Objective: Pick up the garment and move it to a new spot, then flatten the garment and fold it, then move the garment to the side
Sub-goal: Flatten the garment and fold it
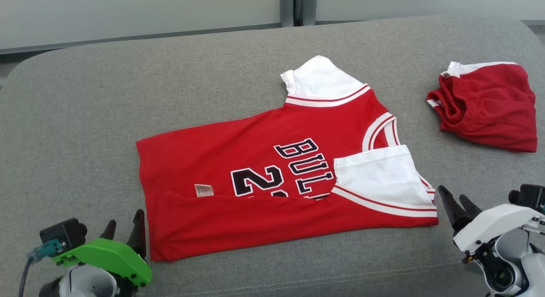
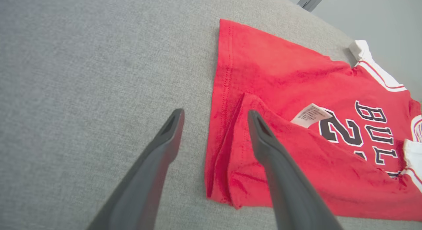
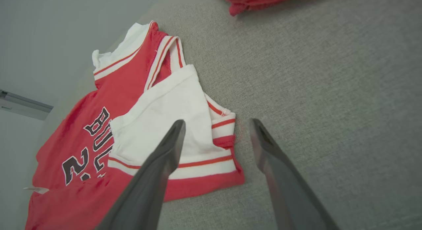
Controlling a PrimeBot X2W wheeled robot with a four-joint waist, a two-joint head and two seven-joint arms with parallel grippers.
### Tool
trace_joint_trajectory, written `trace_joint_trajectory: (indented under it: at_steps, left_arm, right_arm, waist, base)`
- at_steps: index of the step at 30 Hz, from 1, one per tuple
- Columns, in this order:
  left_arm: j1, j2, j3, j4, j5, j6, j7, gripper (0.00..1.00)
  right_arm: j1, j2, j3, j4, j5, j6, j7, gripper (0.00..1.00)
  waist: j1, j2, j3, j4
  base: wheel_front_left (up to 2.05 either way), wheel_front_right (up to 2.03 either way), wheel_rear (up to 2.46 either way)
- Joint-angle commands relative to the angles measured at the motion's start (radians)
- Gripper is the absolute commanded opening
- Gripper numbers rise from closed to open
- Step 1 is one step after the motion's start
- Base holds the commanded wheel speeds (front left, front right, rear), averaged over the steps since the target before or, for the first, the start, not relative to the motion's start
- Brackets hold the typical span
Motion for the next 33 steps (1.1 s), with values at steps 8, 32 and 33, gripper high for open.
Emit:
trace_joint_trajectory:
  at_steps: [8,32,33]
  left_arm:
    - [-0.213,0.078,-0.087,0.031,0.112,-0.012,0.116,1.00]
    - [-0.650,0.102,-0.192,0.378,0.228,-0.075,0.317,1.00]
    - [-0.658,0.103,-0.194,0.384,0.229,-0.078,0.323,1.00]
  right_arm:
    - [-0.020,-0.068,0.006,-0.204,-0.008,0.000,0.083,1.00]
    - [-0.154,-0.150,0.089,-0.413,0.020,0.000,0.174,1.00]
    - [-0.157,-0.151,0.089,-0.414,0.021,0.000,0.176,1.00]
  waist:
    - [0.0000,0.0000,0.032,-0.034]
    - [0.0000,0.0000,0.257,-0.052]
    - [0.0000,0.0000,0.261,-0.051]
  base:
    - [0.00,0.00,0.00]
    - [0.00,0.00,0.00]
    - [0.00,0.00,0.00]
